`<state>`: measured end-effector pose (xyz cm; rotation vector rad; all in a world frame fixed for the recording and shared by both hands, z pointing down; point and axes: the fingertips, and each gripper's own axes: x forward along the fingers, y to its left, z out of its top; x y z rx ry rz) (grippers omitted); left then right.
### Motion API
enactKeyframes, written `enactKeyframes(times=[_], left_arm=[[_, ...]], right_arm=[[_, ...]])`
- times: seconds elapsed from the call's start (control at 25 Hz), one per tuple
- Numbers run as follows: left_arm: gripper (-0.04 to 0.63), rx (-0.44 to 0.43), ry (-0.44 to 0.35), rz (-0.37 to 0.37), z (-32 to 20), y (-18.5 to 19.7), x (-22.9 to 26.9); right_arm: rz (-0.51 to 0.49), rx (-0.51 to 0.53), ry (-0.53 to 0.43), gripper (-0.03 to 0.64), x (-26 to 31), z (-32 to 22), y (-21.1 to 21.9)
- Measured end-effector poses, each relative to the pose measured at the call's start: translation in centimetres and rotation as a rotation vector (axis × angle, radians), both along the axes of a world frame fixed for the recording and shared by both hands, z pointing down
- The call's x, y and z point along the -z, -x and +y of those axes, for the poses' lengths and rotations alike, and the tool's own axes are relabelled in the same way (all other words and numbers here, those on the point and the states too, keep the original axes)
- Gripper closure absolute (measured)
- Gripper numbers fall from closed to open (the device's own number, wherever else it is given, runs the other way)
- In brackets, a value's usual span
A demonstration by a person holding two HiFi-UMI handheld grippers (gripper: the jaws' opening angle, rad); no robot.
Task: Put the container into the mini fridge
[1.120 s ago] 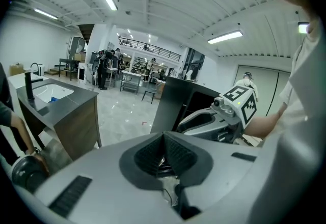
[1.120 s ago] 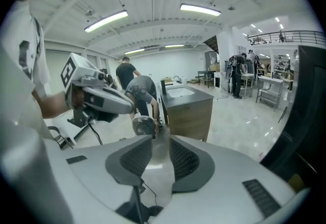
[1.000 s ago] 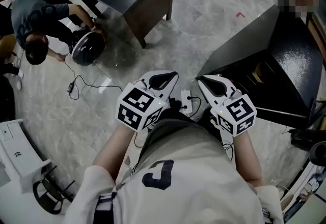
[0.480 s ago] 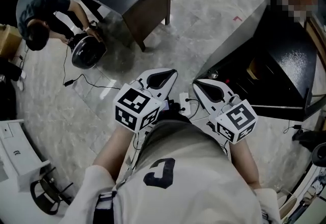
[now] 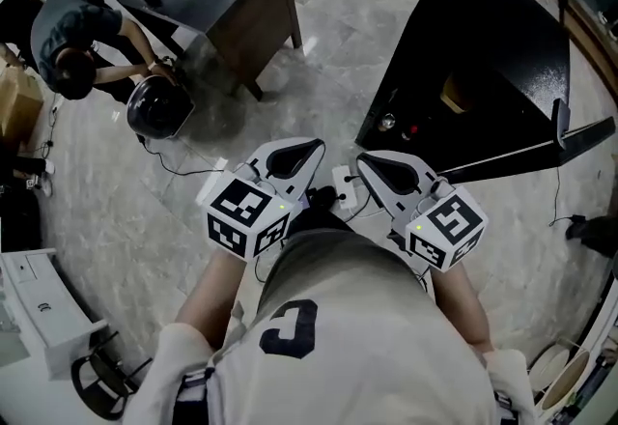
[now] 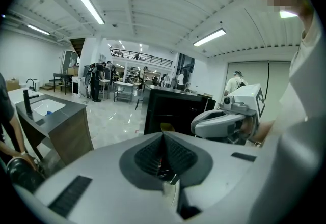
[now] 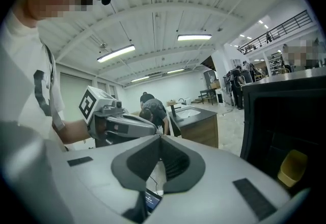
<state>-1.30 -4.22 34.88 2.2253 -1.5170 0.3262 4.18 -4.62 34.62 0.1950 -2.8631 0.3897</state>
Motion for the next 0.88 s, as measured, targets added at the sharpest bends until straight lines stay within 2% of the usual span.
enactKeyframes(times=[0.16, 0.36, 0.68, 0.88], left_arm=[[0.541, 0.007, -0.012, -0.017, 1.9, -2.1, 0.6], [0.541, 0.053, -0.002, -0.042, 4.3, -2.9, 1.1], [0.541, 0.112, 0.004, -0.065, 8.4, -0.3, 1.5], [0.541, 0.096, -0.006, -0.087, 9.2, 1.4, 1.8]], right_arm=[[-0.031, 0.019, 0.01, 0.586, 0.5, 2.0, -2.3], [-0.048, 0.063, 0.052, 0.588, 0.5, 4.3, -3.6], [-0.083, 0.201, 0.063, 0.588, 0.8, 8.9, 0.8], [-0.102, 0.196, 0.048, 0.588, 1.8, 9.6, 2.6]])
